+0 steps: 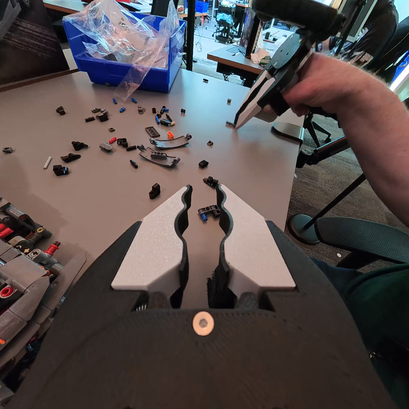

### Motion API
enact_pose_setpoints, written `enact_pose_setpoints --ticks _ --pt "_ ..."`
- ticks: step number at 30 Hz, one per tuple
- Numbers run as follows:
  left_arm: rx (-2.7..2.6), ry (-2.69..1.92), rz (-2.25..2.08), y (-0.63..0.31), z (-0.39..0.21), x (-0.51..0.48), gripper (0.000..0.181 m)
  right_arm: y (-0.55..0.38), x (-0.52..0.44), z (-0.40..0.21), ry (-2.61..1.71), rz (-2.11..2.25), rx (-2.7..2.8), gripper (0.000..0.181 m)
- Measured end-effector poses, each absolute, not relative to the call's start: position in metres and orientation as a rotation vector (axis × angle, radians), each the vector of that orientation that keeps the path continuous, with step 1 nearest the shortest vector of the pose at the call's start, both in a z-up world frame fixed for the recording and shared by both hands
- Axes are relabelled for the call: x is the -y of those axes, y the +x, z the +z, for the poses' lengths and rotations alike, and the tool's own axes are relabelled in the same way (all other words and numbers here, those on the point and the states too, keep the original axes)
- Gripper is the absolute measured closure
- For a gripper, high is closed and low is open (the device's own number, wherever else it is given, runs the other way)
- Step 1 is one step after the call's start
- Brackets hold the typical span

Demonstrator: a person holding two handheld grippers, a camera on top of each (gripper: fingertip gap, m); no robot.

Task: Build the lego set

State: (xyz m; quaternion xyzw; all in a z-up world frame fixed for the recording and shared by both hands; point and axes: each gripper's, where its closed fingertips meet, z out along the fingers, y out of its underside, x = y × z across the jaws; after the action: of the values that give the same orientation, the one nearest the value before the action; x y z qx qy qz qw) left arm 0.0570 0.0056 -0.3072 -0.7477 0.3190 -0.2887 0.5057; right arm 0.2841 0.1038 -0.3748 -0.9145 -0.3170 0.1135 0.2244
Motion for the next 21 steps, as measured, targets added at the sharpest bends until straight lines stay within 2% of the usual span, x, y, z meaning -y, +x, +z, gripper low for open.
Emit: enact_pose_setpoints --ticks 2,9,11,17,19,21 --pt "-0.769 -1.805 -0.693 0.057 -0.307 -0.006 0.161 0.282 -0.107 -0.376 -2.503 0.291 0.897 0.181" --pt "-0.783 -1.815 -0.676 0.060 -0.310 -0.006 0.161 0.270 -0.113 -0.371 -2.389 0.322 0.999 0.181" --pt "-0.789 -1.819 -0.673 0.061 -0.310 -0.006 0.161 0.269 -0.119 -0.365 -2.348 0.282 1.046 0.166" --pt "-0.791 -1.821 -0.678 0.065 -0.311 -0.007 0.161 0.265 -0.150 -0.364 -2.285 0.297 1.191 0.161" --pt "-0.788 -1.821 -0.683 0.066 -0.310 -0.008 0.161 0.264 -0.157 -0.372 -2.294 0.320 1.258 0.162" --pt "-0.787 -1.820 -0.689 0.066 -0.310 -0.008 0.161 0.259 -0.158 -0.375 -2.296 0.390 1.295 0.174"
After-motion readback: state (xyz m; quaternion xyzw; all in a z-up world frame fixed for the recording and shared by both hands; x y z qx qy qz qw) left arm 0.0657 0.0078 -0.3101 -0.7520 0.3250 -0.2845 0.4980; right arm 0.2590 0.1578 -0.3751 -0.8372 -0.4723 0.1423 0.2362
